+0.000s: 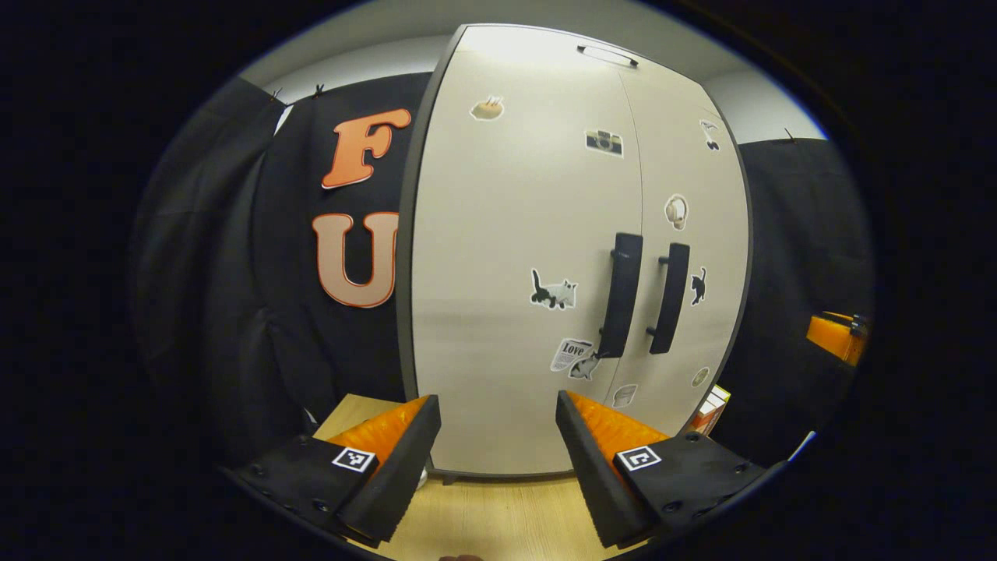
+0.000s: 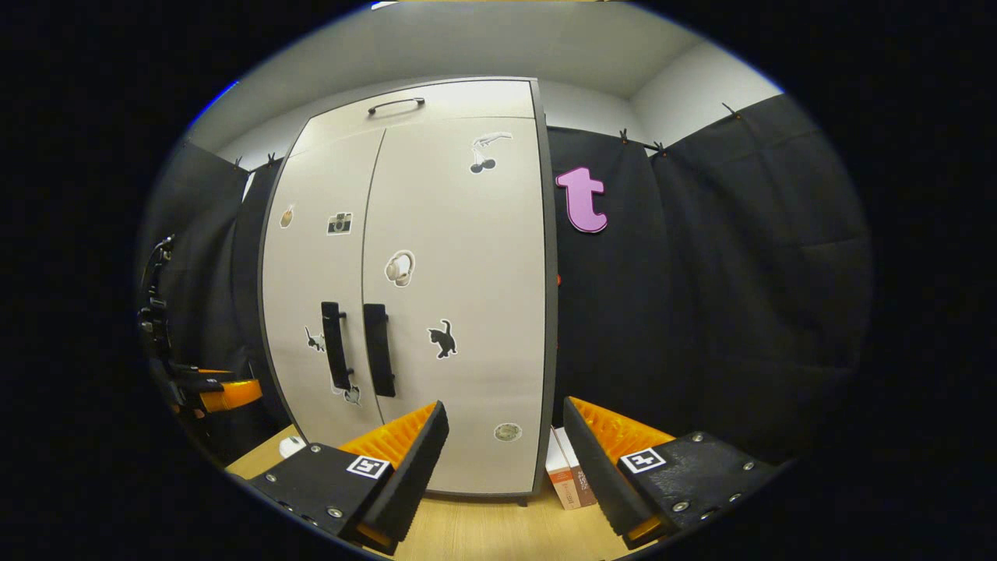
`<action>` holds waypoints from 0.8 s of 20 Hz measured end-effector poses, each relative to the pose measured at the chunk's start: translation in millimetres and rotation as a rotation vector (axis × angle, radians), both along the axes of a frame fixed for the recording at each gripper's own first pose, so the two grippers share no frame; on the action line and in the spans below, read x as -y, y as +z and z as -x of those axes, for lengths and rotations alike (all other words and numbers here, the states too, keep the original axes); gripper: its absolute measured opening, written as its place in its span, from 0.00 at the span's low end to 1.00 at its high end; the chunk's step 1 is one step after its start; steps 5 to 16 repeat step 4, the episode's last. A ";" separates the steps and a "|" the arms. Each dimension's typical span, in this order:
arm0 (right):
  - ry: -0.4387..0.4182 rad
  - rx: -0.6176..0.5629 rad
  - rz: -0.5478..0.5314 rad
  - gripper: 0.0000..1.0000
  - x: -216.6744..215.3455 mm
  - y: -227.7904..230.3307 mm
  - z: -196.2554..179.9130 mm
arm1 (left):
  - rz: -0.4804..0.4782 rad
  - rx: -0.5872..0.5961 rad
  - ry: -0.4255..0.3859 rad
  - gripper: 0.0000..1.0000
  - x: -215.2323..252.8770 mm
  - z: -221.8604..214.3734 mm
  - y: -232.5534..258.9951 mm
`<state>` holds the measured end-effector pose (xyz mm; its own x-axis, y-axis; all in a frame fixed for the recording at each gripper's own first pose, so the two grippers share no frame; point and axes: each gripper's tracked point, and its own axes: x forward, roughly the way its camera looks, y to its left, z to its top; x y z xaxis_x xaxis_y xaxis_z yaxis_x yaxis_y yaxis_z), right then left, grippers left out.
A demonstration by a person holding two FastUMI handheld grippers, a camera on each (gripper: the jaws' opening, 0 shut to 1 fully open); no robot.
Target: Grab one shoe with the right hand and put it into the shoe cabinet, grab the other shoe with the left hand and put it into the shoe cabinet; then close the right door with the right hand and the left door with the left hand.
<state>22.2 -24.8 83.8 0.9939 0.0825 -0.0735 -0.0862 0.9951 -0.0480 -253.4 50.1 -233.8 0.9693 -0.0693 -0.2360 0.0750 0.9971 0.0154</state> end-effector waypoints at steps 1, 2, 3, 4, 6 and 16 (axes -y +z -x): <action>0.004 0.003 -0.005 0.92 -1.6 4.6 2.1 | -0.014 0.016 0.006 0.97 -6.9 6.7 14.7; 0.006 0.006 -0.010 0.92 -2.8 8.8 3.6 | -0.027 0.039 0.015 0.97 -13.9 13.8 29.2; 0.010 0.009 -0.014 0.92 -4.3 12.6 6.1 | -0.042 0.065 0.025 0.97 -21.9 21.3 43.8; 0.014 0.013 -0.017 0.92 -6.4 16.3 7.6 | -0.056 0.089 0.037 0.94 -30.9 29.2 57.6; 0.014 0.013 -0.017 0.92 -6.4 16.3 7.6 | -0.056 0.089 0.037 0.94 -30.9 29.2 57.6; 0.014 0.013 -0.017 0.92 -6.4 16.3 7.6 | -0.056 0.089 0.037 0.94 -30.9 29.2 57.6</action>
